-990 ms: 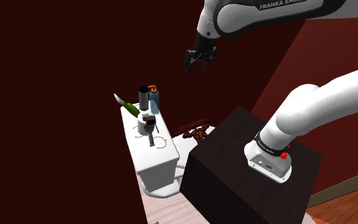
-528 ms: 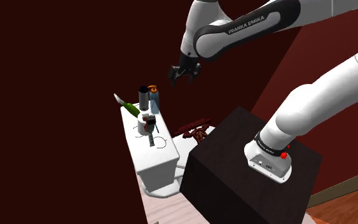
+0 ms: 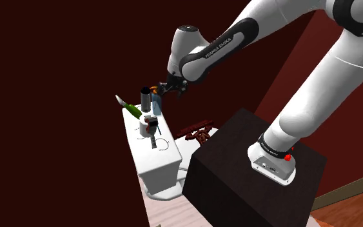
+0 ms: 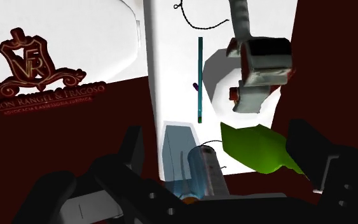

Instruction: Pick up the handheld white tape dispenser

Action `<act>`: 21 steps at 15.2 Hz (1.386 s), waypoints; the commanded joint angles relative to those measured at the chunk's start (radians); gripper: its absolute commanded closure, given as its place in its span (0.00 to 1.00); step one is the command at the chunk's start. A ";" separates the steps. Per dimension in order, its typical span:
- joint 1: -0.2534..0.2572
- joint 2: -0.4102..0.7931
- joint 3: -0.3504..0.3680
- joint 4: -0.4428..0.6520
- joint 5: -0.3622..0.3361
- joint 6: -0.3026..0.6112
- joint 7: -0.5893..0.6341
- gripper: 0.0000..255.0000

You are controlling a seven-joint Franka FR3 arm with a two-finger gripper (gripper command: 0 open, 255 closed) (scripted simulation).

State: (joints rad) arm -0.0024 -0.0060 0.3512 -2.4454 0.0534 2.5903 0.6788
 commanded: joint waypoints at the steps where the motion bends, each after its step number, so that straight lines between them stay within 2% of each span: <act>1: 0.005 0.086 0.005 0.039 -0.045 0.048 0.062 0.00; 7: 0.074 0.338 -0.047 0.180 -0.179 0.161 0.229 0.00; 12: 0.152 0.537 -0.108 0.334 -0.229 0.217 0.319 0.00; 21: 0.190 0.654 -0.150 0.382 -0.255 0.288 0.342 0.00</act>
State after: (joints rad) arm 0.1847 0.6400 0.2036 -2.0661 -0.1998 2.8729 1.0195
